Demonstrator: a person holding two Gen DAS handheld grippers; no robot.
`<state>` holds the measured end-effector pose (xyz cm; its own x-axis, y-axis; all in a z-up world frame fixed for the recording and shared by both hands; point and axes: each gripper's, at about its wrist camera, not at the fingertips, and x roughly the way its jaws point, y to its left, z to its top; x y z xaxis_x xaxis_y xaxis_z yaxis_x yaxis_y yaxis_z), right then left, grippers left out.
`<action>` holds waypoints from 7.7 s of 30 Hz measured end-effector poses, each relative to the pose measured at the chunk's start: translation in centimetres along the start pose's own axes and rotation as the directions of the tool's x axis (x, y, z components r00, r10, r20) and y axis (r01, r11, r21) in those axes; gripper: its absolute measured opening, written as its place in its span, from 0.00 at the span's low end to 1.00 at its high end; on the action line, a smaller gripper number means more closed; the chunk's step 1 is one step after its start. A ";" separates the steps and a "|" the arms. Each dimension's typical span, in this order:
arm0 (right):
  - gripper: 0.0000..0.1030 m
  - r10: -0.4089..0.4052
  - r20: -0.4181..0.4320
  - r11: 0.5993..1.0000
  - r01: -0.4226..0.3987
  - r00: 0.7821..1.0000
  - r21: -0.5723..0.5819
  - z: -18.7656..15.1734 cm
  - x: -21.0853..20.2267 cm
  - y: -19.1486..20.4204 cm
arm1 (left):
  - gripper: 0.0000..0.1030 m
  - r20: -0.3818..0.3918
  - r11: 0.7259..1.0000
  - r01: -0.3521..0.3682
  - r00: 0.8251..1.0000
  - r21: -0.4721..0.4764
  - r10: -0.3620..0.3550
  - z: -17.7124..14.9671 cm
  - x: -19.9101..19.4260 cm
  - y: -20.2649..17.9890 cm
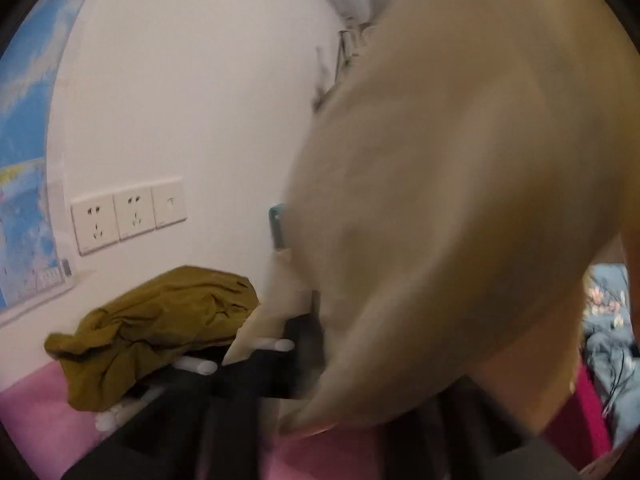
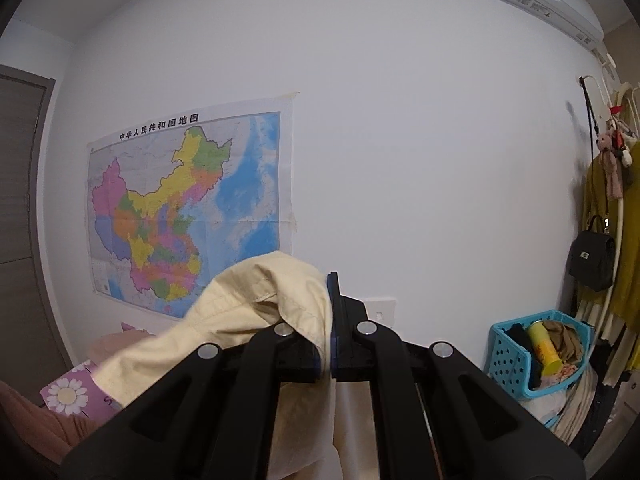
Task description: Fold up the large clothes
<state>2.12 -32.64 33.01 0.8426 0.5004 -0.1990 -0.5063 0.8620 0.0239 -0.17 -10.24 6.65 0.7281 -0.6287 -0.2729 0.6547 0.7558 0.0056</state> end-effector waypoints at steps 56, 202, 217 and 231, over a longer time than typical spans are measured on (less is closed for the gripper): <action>0.30 0.404 -0.730 0.862 0.039 0.551 0.506 -30.9 52.2 11.9 | 0.27 -0.808 0.411 -0.807 0.543 -0.425 0.231 -17.5 -16.5 45.1; 0.53 0.465 -0.612 0.885 -0.309 0.639 0.349 -28.7 20.6 14.7 | 0.83 -0.421 0.595 -0.501 0.862 -0.629 0.281 -27.4 -38.0 12.0; 0.42 0.456 -0.615 0.836 -0.073 0.643 0.544 -35.8 9.8 7.3 | 0.78 -0.332 0.616 -0.311 0.940 -0.724 0.085 -27.4 -31.6 11.8; 0.48 0.542 -0.544 0.742 -0.062 0.640 0.667 -34.9 6.0 7.7 | 0.34 -0.543 0.626 -0.579 0.792 -0.523 0.278 -23.9 -34.6 13.3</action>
<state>-3.11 -25.82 -2.15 0.1650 0.7438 -0.6477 -0.3054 0.6630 0.6835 -21.48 25.91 -6.82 0.6488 -0.1884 -0.7373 -0.1177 0.9324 -0.3418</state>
